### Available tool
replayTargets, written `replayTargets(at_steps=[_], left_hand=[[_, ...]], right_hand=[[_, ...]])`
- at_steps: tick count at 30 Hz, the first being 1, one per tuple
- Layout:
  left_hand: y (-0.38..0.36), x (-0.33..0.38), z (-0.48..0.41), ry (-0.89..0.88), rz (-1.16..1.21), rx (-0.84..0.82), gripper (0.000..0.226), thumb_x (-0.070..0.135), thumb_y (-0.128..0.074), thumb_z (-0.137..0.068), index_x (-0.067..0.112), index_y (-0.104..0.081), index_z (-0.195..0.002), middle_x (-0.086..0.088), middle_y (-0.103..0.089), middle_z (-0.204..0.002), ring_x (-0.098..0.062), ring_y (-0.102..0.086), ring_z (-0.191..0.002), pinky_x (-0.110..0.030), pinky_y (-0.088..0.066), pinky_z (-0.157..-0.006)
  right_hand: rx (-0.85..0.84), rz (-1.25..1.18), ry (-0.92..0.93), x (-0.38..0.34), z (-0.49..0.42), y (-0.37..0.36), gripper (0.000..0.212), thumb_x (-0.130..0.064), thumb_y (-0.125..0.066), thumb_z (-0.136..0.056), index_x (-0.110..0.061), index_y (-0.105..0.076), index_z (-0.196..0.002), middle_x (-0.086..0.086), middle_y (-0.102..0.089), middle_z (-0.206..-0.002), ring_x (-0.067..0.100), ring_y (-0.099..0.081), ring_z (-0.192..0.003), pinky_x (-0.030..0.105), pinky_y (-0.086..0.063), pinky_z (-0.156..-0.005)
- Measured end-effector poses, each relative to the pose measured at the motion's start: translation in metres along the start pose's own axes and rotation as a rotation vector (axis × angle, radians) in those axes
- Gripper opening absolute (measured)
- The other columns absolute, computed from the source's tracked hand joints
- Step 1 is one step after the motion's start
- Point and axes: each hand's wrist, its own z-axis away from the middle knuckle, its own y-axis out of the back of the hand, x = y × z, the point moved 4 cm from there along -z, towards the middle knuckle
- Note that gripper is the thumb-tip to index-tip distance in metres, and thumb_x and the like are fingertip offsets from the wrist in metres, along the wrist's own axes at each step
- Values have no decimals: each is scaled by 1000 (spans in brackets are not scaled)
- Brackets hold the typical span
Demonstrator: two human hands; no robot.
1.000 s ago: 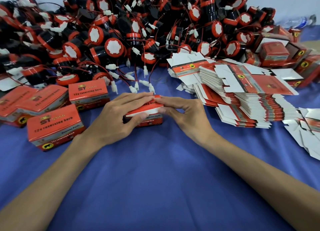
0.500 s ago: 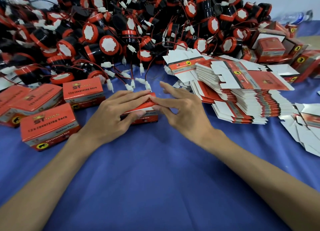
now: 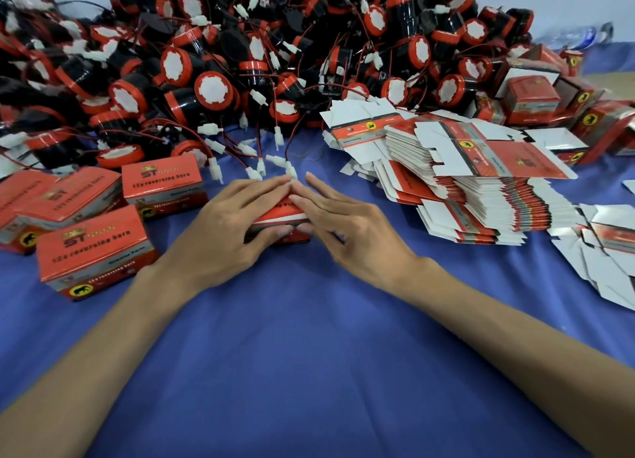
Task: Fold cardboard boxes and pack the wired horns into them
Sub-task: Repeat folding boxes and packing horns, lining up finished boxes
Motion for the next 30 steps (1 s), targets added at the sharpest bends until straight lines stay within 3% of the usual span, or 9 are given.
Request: replayTargets(at_steps=[4,8,12,17,18,20,22,26,30], left_hand=[[4,1,1,-10,16,87,50,33,-55,-91,-3,-58,-127,0,-49,-134,-32,-57,-115,-34,-40,-104],[7,7,2,-33,-61,119,39,26,-56,-92,1,-67,-119,-1,-60,-126,-33,-62,-111,-43,-50,-96],[9,13,2,-23,-154,140,31,18,-55,-92,2,-70,-115,-6,-67,-122,-33,-63,-113,-44,-54,-91],[7,13,3,-2,-248,170,33,20,-56,-93,4,-68,-119,-6,-66,-123,-31,-64,-113,-51,-50,-97],[7,12,3,-2,-281,182,33,22,-58,-93,4,-68,-118,-7,-67,-122,-31,-65,-111,-56,-43,-102],[7,11,1,-15,-341,198,33,24,-60,-92,5,-69,-117,-8,-66,-123,-30,-65,-112,-66,-30,-107],[6,14,0,-90,-368,187,34,25,-60,-94,5,-67,-120,-9,-63,-129,-29,-60,-119,-67,-29,-107],[0,21,-2,-221,-265,112,32,11,-61,-94,4,-64,-125,-8,-59,-133,-27,-55,-125,-52,-46,-102],[4,20,-4,-139,-136,146,36,-10,-57,-84,0,-68,-117,-9,-64,-124,-29,-59,-119,-41,-47,-100]], right_hand=[[-98,-16,39,-4,-1,4,38,8,-56,-91,4,-55,-129,14,-53,-137,39,-36,-136,53,-55,-85],[-86,175,111,-12,-5,10,33,8,-65,-85,3,-65,-118,10,-63,-126,36,-52,-124,45,-59,-74],[-52,318,131,-19,-5,12,35,1,-72,-81,2,-67,-115,9,-65,-123,26,-62,-114,38,-60,-76],[-320,250,-73,-12,4,3,59,-23,-55,-97,-6,-30,-148,5,-31,-155,25,-48,-131,42,-54,-84],[-259,248,-77,-12,1,7,56,-19,-56,-96,-4,-35,-146,9,-41,-149,25,-50,-129,41,-54,-84],[-54,245,-93,-9,-5,16,45,-8,-61,-89,2,-54,-132,15,-66,-120,31,-65,-107,40,-58,-67],[74,280,-110,-3,-9,24,33,-2,-61,-86,5,-64,-118,15,-72,-101,34,-69,-90,42,-57,-58],[104,435,-177,13,-9,35,32,-8,-62,-86,3,-65,-115,16,-66,-120,33,-65,-106,45,-54,-83],[33,747,-497,45,-11,62,50,-25,-52,-92,-7,-45,-138,16,-31,-153,31,-31,-140,52,-24,-109]])
